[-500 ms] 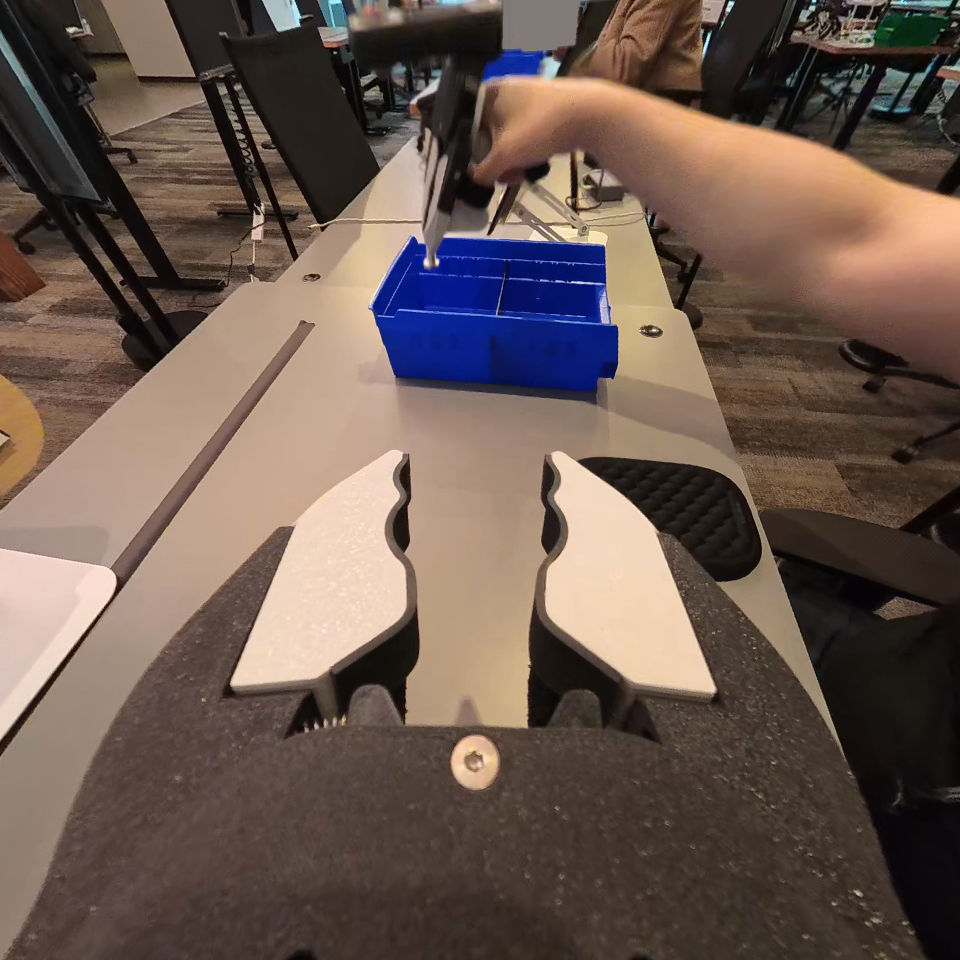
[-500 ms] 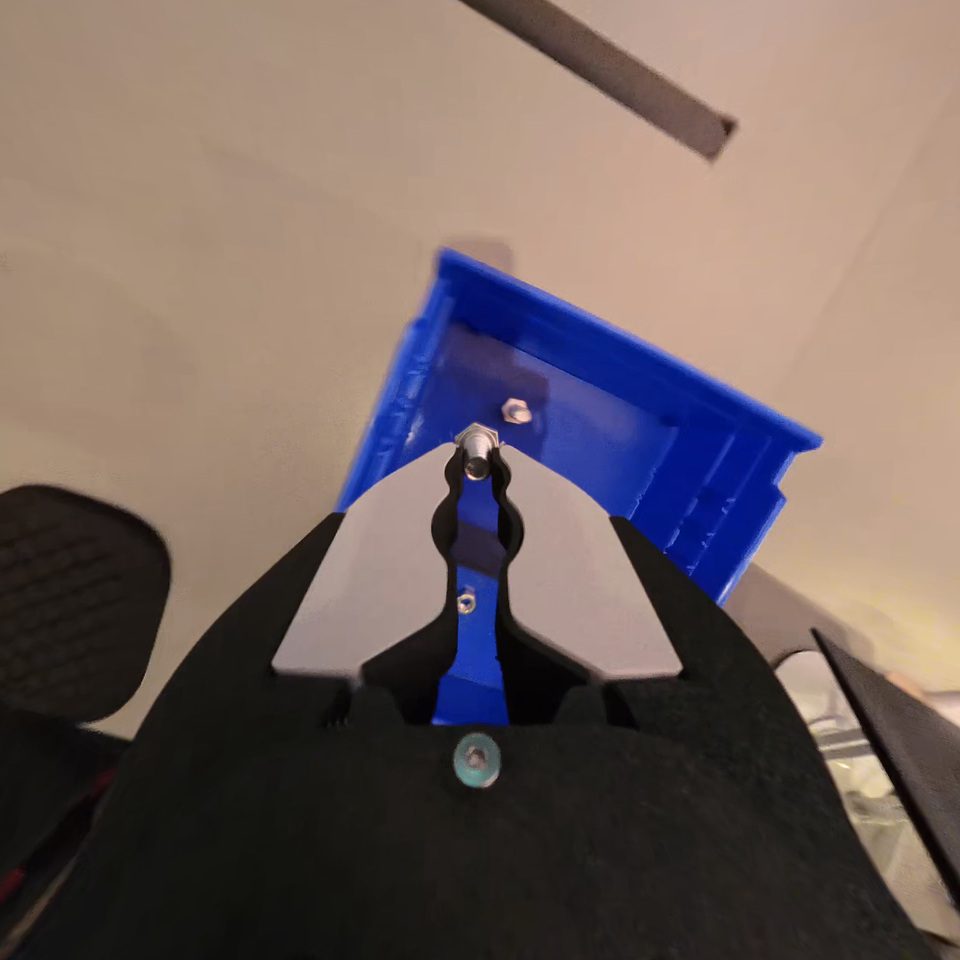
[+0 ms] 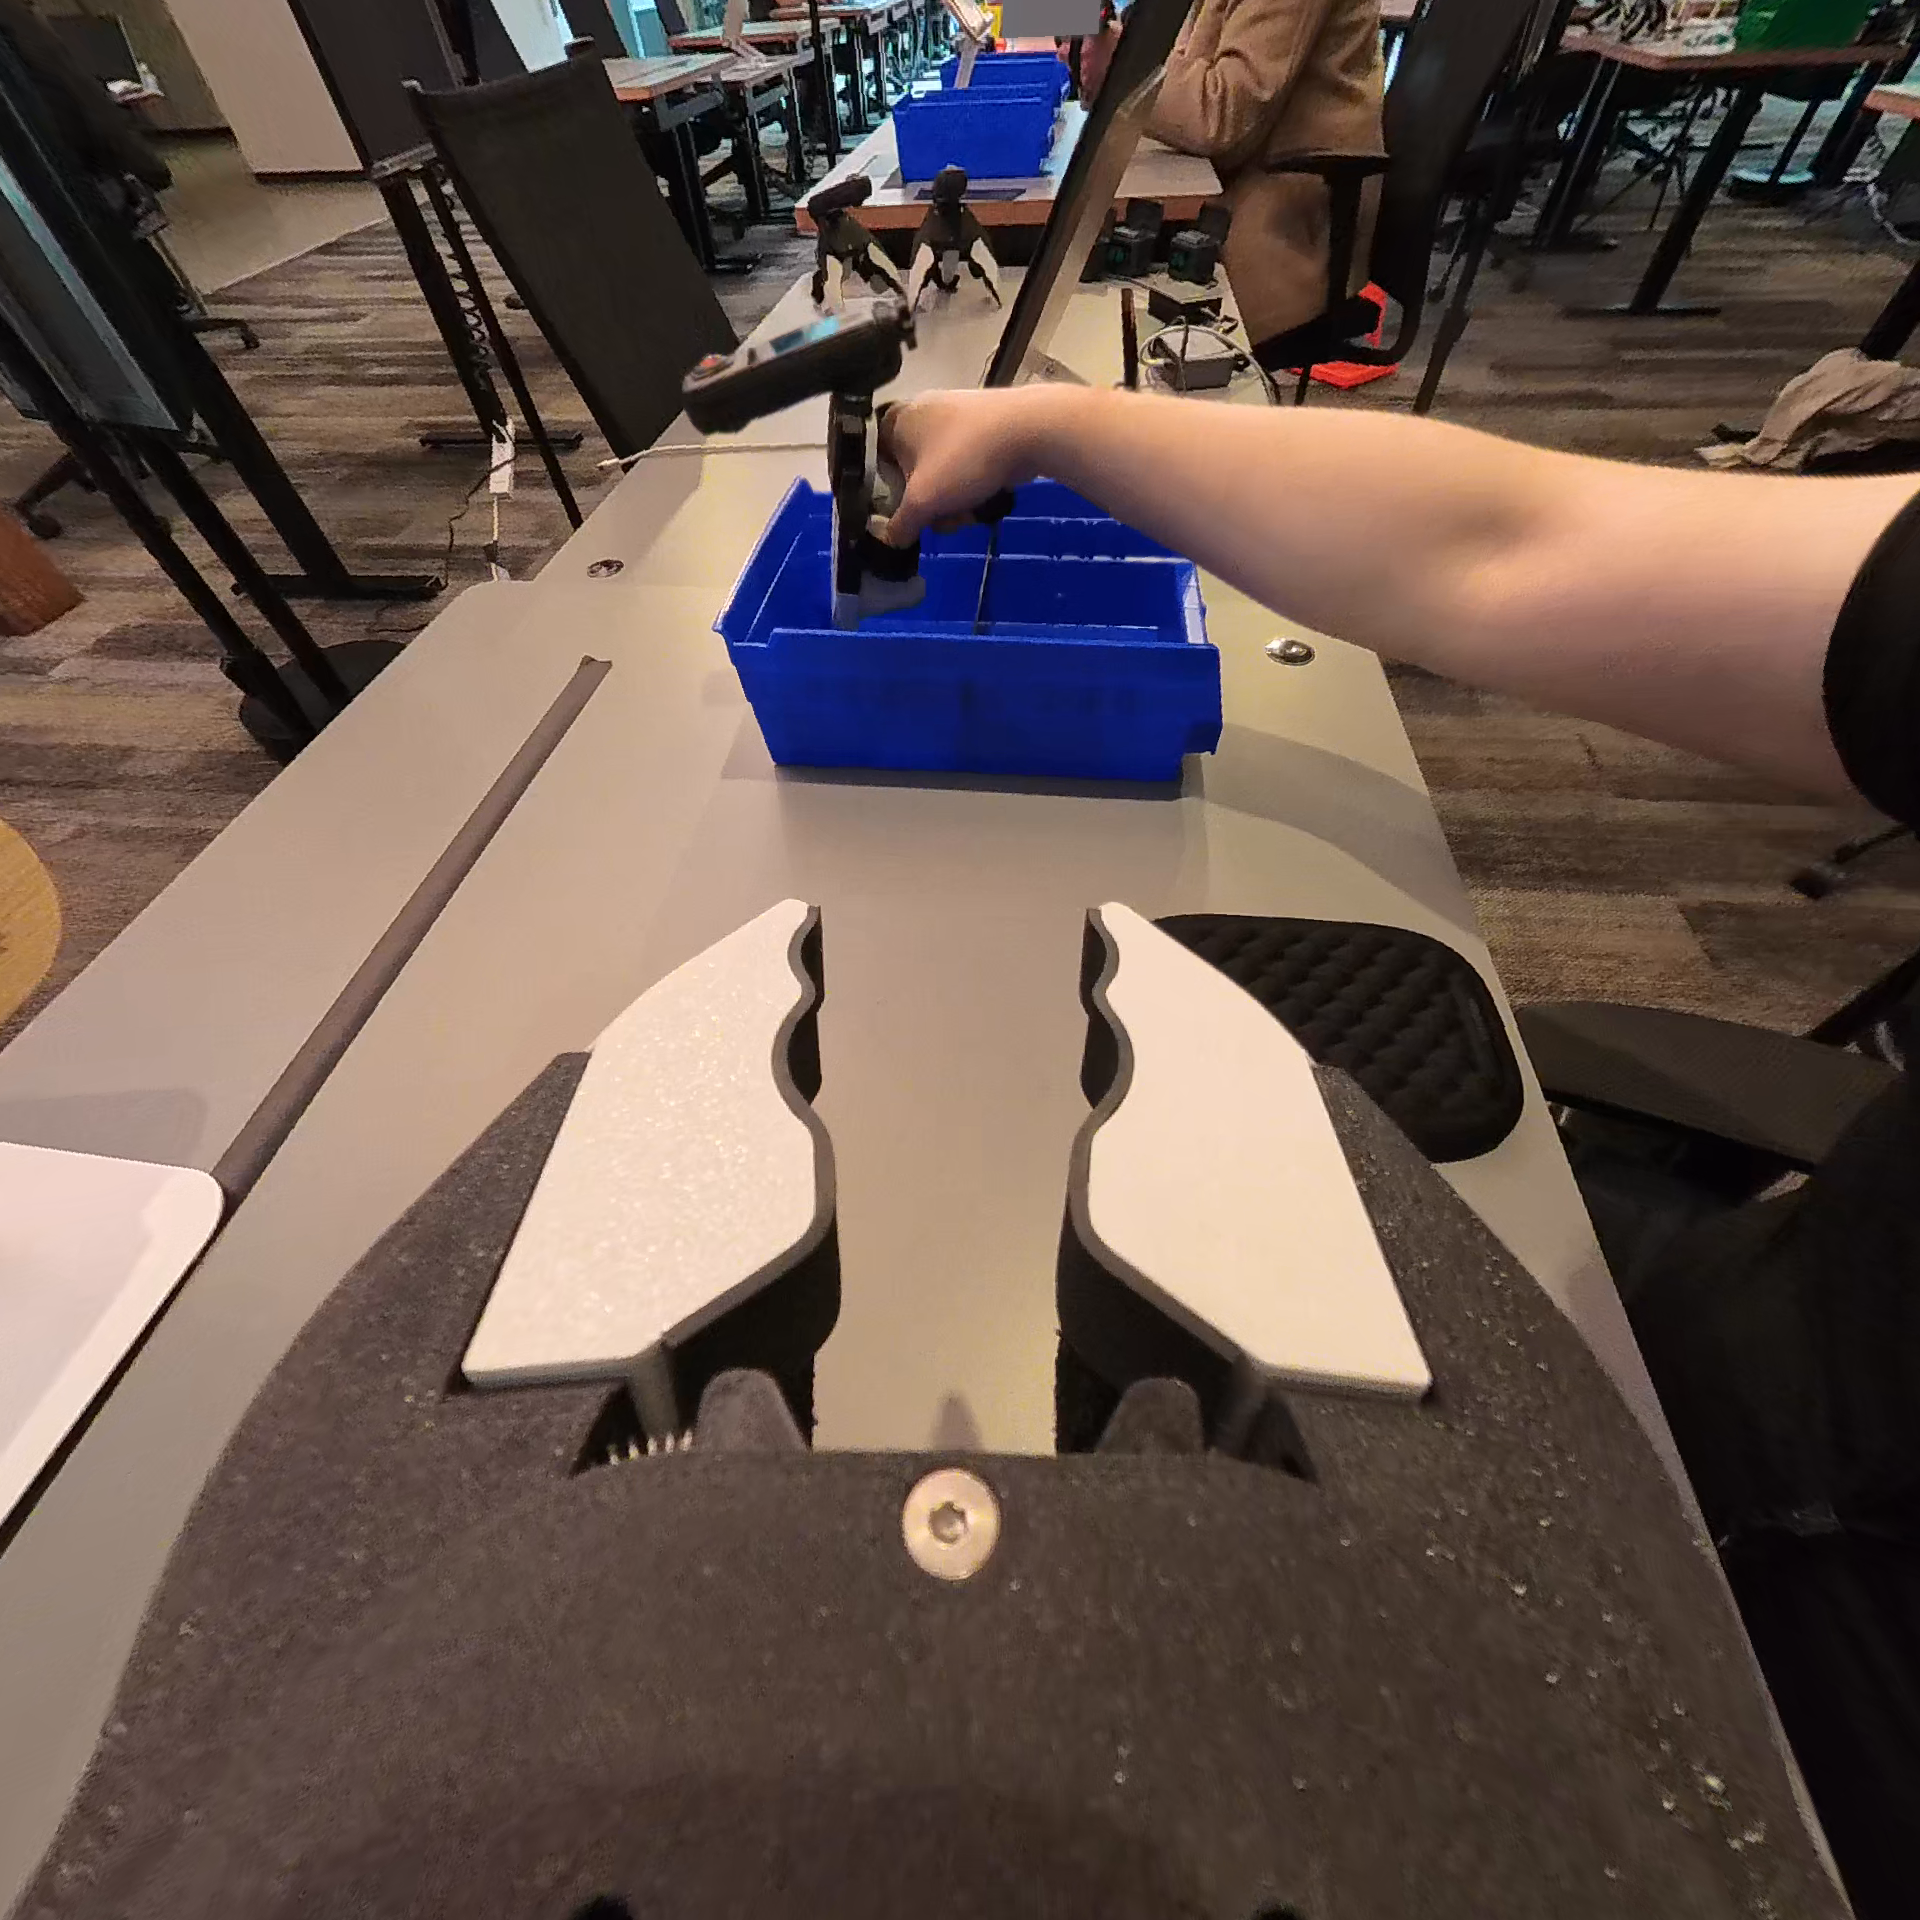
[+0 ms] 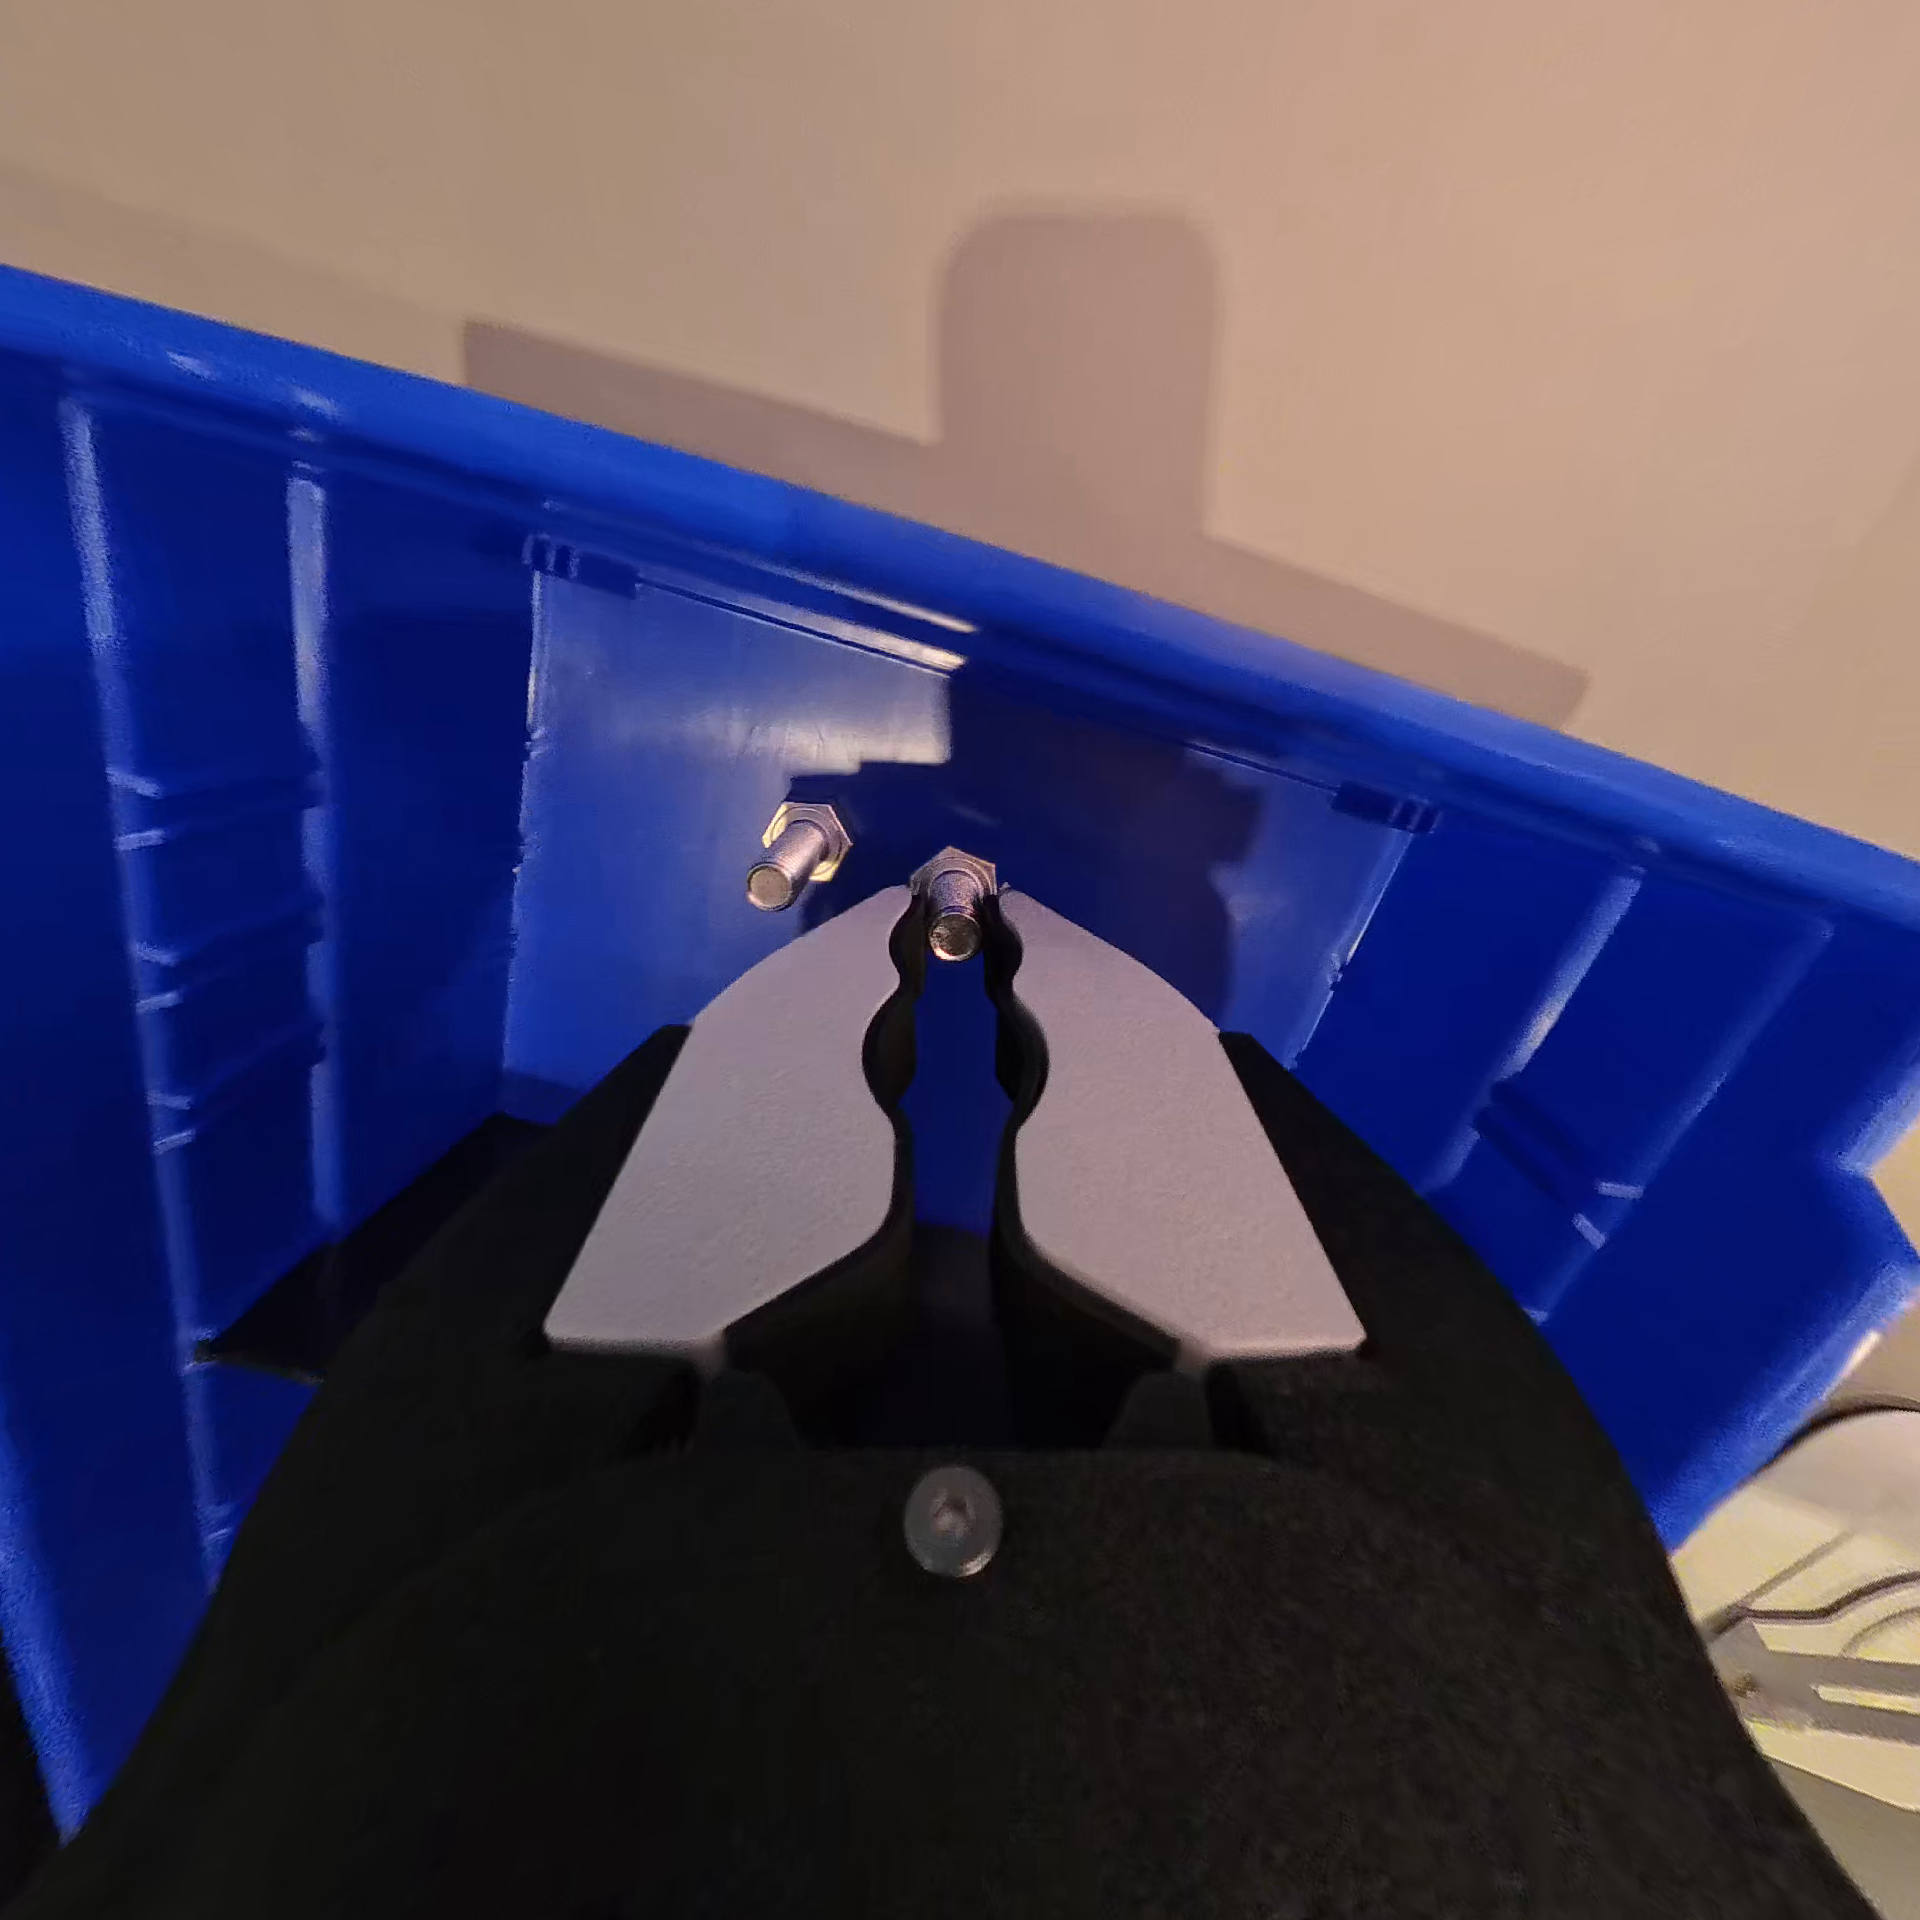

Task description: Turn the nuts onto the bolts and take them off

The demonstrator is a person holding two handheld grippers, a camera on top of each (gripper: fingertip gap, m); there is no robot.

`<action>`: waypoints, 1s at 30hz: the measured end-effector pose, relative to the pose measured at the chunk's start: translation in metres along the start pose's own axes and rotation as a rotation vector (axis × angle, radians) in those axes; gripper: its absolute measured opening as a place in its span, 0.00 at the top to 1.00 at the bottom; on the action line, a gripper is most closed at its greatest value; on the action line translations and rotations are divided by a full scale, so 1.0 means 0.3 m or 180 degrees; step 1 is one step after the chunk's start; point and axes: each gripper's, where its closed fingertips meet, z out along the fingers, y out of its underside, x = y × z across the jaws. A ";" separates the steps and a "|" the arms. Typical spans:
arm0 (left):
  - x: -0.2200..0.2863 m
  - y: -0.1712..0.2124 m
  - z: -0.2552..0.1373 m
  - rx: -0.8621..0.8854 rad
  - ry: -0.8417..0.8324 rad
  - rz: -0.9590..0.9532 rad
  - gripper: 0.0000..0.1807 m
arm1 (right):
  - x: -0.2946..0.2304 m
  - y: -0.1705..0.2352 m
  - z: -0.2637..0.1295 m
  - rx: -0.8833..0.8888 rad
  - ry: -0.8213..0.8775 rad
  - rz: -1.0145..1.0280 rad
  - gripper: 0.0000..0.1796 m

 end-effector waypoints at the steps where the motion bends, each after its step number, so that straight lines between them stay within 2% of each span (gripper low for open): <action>1: 0.000 -0.001 0.000 -0.0001 -0.0006 0.0004 0.74 | 0.003 0.005 0.009 -0.0029 0.0015 -0.0010 0.95; 11: 0.000 -0.018 -0.021 0.0107 0.0029 -0.0058 0.73 | 0.010 0.018 0.038 0.0006 0.0055 0.0023 0.94; 17: 0.006 -0.043 -0.052 0.0217 0.0027 -0.0060 0.72 | 0.004 0.012 -0.019 0.0238 0.0117 -0.0014 0.87; 21: 0.005 -0.071 -0.091 0.0323 -0.0051 -0.0008 0.72 | -0.001 -0.036 -0.226 0.0717 0.0445 -0.0121 0.87; 25: -0.014 -0.094 -0.145 0.0436 -0.0199 0.0025 0.72 | -0.087 -0.143 -0.576 0.1713 0.0902 -0.0415 0.88; 28: -0.044 -0.102 -0.189 0.0501 -0.0378 0.0013 0.72 | -0.254 -0.225 -0.826 0.2683 0.0841 -0.0642 0.84; 30: -0.070 -0.095 -0.214 0.0486 -0.0516 0.0017 0.72 | -0.383 -0.264 -0.931 0.3185 0.0607 -0.0776 0.77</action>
